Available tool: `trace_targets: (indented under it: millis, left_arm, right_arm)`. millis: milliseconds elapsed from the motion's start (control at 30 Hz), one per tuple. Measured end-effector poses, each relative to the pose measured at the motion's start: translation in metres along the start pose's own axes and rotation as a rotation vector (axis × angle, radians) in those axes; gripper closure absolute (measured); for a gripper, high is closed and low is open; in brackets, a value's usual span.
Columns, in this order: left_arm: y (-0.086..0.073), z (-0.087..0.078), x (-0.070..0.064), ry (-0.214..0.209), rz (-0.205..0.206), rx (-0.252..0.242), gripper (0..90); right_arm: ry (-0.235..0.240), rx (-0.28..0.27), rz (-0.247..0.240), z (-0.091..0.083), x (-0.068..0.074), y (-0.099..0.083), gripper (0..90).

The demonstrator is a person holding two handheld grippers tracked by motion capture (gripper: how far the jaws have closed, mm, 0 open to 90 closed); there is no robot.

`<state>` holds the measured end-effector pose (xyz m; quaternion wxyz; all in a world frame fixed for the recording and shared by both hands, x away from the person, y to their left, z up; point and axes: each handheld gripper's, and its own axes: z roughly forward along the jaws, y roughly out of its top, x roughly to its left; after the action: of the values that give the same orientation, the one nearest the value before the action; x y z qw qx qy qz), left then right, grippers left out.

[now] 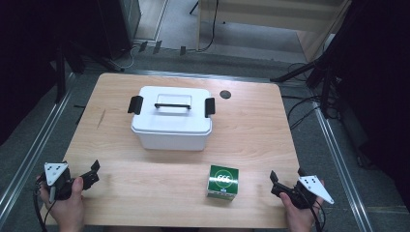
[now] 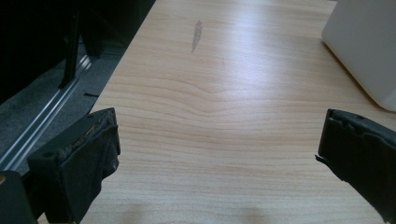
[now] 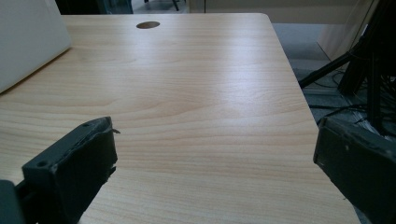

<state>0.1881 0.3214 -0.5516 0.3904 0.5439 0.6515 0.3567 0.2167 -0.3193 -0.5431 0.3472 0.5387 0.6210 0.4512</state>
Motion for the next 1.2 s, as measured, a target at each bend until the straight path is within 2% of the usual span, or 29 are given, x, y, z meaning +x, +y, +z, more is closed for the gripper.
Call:
trace_targets:
  millis: [33, 67, 100, 133, 167, 300, 400, 433, 500, 533, 600, 633, 667, 700, 733, 767, 800, 833, 867, 900, 933, 967, 1000, 1033, 1067, 1100, 1133, 1167, 1200]
  left_arm:
    - [0.0, 0.001, 0.0, 0.018, -0.014, -0.003, 0.0]
    - [0.0, 0.001, 0.0, 0.018, -0.014, -0.003, 0.0]
    - [0.0, 0.0, -0.001, 0.05, -0.013, -0.007, 0.0]
    - [0.0, 0.0, -0.002, 0.059, -0.008, -0.007, 0.0]
    - [0.0, 0.0, -0.002, 0.059, 0.001, 0.001, 0.0]
    - [0.001, 0.001, 0.0, 0.03, -0.014, 0.008, 0.0]
    - [0.001, 0.003, 0.0, 0.03, -0.012, 0.021, 0.0]
    - [0.002, 0.003, -0.002, 0.039, 0.012, 0.026, 0.0]
    - [0.001, 0.003, -0.004, 0.054, 0.019, 0.03, 0.0]
    - [0.002, 0.001, -0.008, 0.062, 0.044, 0.029, 0.0]
    - [0.004, 0.0, -0.01, 0.056, 0.036, 0.028, 0.0]
    - [0.006, 0.0, -0.012, 0.033, 0.021, 0.031, 0.0]
    - [0.007, 0.0, -0.015, 0.023, 0.01, 0.026, 0.0]
    - [0.011, 0.001, -0.024, 0.016, 0.029, 0.045, 1.3]
    - [0.011, 0.001, -0.024, 0.016, 0.029, 0.045, 4.7]
    - [0.014, 0.001, -0.031, 0.013, 0.041, 0.049, 4.7]
    - [0.016, 0.001, -0.041, -0.006, 0.051, 0.044, 17.2]
    - [0.016, 0.001, -0.041, -0.006, 0.051, 0.044, 21.5]
    - [0.018, 0.001, -0.046, -0.037, 0.055, 0.05, 21.5]
    - [0.019, -0.001, -0.057, -0.086, 0.055, 0.051, 36.0]
    - [0.019, -0.003, -0.064, -0.105, 0.054, 0.051, 40.7]
    - [0.019, -0.003, -0.064, -0.105, 0.054, 0.051, 46.7]
    - [0.018, -0.006, -0.071, -0.14, 0.062, 0.053, 52.8]
    - [0.016, -0.008, -0.079, -0.163, 0.075, 0.056, 52.8]
    - [0.014, -0.01, -0.088, -0.189, 0.089, 0.063, 56.8]
    - [0.011, -0.012, -0.097, -0.227, 0.094, 0.067, 66.8]
    - [0.009, -0.014, -0.107, -0.261, 0.103, 0.077, 66.8]
    - [0.004, -0.016, -0.129, -0.326, 0.129, 0.102, 74.4]
    - [0.001, -0.017, -0.14, -0.349, 0.148, 0.112, 76.9]
  right_arm:
    - [0.002, 0.0, -0.002, 0.0, 0.0, 0.0, 0.0]
    - [0.0, -0.001, -0.001, 0.0, 0.0, 0.0, 0.0]
    - [0.0, -0.003, -0.002, 0.0, 0.0, 0.001, 0.0]
    - [0.001, 0.0, -0.001, 0.0, 0.0, 0.001, 0.0]
    - [-0.005, 0.001, -0.003, 0.0, 0.001, 0.001, 0.0]
    - [0.0, -0.005, -0.015, -0.001, 0.002, 0.002, 0.0]
    - [0.006, 0.0, -0.01, -0.001, 0.002, 0.002, 0.0]
    - [0.003, 0.009, -0.003, 0.0, 0.003, 0.002, 0.0]
    - [0.001, 0.009, 0.0, 0.0, 0.003, 0.003, 0.0]
    - [0.004, 0.008, 0.01, 0.0, 0.004, 0.004, 0.0]
    - [0.009, 0.005, 0.017, -0.001, 0.006, 0.005, 1.6]
    - [0.007, -0.011, 0.005, -0.003, 0.011, 0.009, 7.5]
    - [0.007, -0.011, 0.005, -0.003, 0.011, 0.009, 7.5]
    - [0.006, -0.022, 0.0, -0.005, 0.019, 0.014, 15.9]
    - [0.006, -0.022, 0.0, -0.005, 0.019, 0.014, 15.9]
    - [0.014, -0.027, -0.009, -0.005, 0.023, 0.016, 19.4]
    - [0.024, -0.025, -0.019, -0.006, 0.033, 0.02, 31.0]
    - [0.024, -0.025, -0.019, -0.006, 0.033, 0.02, 31.0]
    - [0.045, -0.029, -0.025, -0.006, 0.037, 0.021, 36.8]
    - [0.085, -0.028, -0.044, -0.007, 0.045, 0.024, 45.9]
    - [0.096, -0.02, -0.051, -0.007, 0.049, 0.024, 49.1]
    - [0.096, -0.02, -0.051, -0.007, 0.049, 0.024, 49.1]
    - [0.114, -0.003, -0.048, -0.008, 0.055, 0.023, 58.4]
    - [0.114, -0.003, -0.048, -0.008, 0.055, 0.023, 58.4]
    - [0.128, 0.007, -0.05, -0.009, 0.058, 0.022, 62.5]
    - [0.157, 0.031, -0.033, -0.01, 0.063, 0.019, 71.3]
    - [0.157, 0.031, -0.033, -0.01, 0.063, 0.019, 71.3]
    - [0.194, 0.047, -0.017, -0.01, 0.069, 0.016, 78.9]
    - [0.206, 0.058, -0.012, -0.011, 0.072, 0.015, 81.2]
